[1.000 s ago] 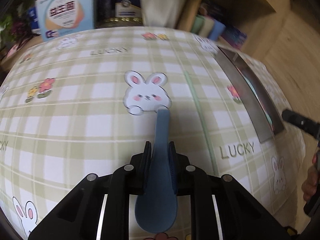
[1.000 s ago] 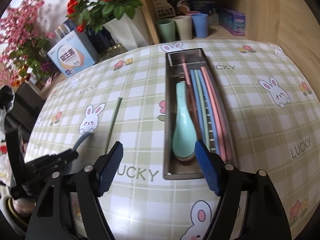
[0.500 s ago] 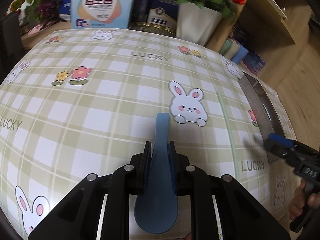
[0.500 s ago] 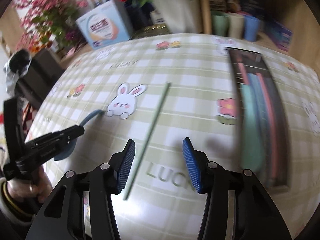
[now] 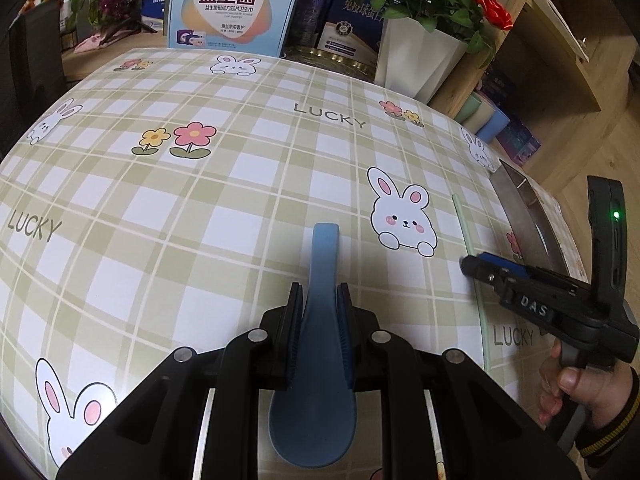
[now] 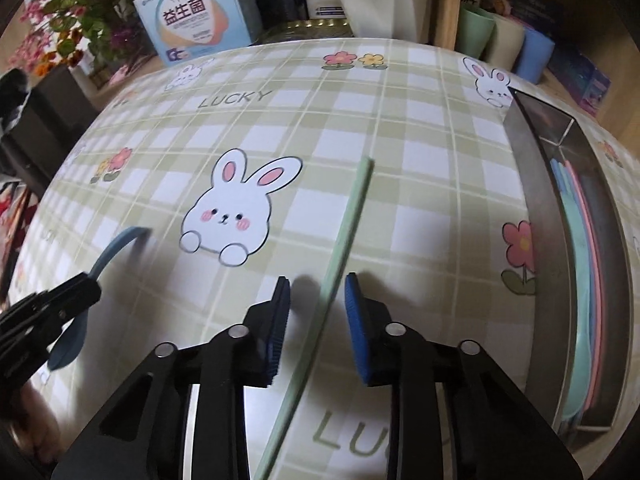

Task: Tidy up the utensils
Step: 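Close the right gripper on a green chopstick while the left gripper holds the blue spoon, then carry the green chopstick into the steel tray and open the right gripper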

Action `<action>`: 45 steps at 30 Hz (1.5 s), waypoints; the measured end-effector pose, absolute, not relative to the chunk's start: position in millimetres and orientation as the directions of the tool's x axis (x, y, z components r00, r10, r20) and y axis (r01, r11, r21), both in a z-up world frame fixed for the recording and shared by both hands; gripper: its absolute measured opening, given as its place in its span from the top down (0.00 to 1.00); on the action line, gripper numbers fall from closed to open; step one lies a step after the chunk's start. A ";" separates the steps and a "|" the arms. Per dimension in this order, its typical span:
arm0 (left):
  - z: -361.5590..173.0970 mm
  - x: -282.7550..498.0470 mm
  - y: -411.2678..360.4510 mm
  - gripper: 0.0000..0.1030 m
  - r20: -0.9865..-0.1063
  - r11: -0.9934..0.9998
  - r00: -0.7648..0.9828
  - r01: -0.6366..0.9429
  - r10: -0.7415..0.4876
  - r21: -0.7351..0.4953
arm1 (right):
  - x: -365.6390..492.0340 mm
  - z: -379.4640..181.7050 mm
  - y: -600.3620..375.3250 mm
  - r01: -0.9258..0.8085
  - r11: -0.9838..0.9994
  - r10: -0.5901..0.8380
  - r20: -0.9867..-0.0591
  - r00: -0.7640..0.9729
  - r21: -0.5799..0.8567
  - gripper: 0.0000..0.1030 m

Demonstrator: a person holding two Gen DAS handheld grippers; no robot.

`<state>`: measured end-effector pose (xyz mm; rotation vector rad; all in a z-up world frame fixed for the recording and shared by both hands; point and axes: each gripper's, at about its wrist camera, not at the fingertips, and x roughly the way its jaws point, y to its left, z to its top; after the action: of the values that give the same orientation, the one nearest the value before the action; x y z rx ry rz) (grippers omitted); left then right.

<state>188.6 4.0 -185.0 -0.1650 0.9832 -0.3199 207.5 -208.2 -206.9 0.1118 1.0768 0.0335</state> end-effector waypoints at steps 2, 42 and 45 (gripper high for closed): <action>-186.2 188.4 3.3 0.84 -0.792 0.940 0.507 0.192 -0.340 -0.281 | 206.6 -207.1 -209.6 0.036 0.995 0.066 -0.874 0.481 0.095 0.91; -160.4 205.0 -85.0 1.00 -0.839 0.935 0.435 0.281 -0.326 -0.217 | 175.1 -181.1 -413.9 0.248 0.925 0.068 -0.769 0.635 0.287 0.94; -159.7 204.2 -86.0 0.99 -0.845 0.924 0.416 0.317 -0.336 -0.212 | 174.5 -186.8 -412.2 0.272 0.917 0.065 -0.779 0.623 0.294 0.94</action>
<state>204.2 -86.0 -159.7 -0.0205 1.0656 -0.4102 174.5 -412.2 -186.8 0.4078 0.8965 -0.1224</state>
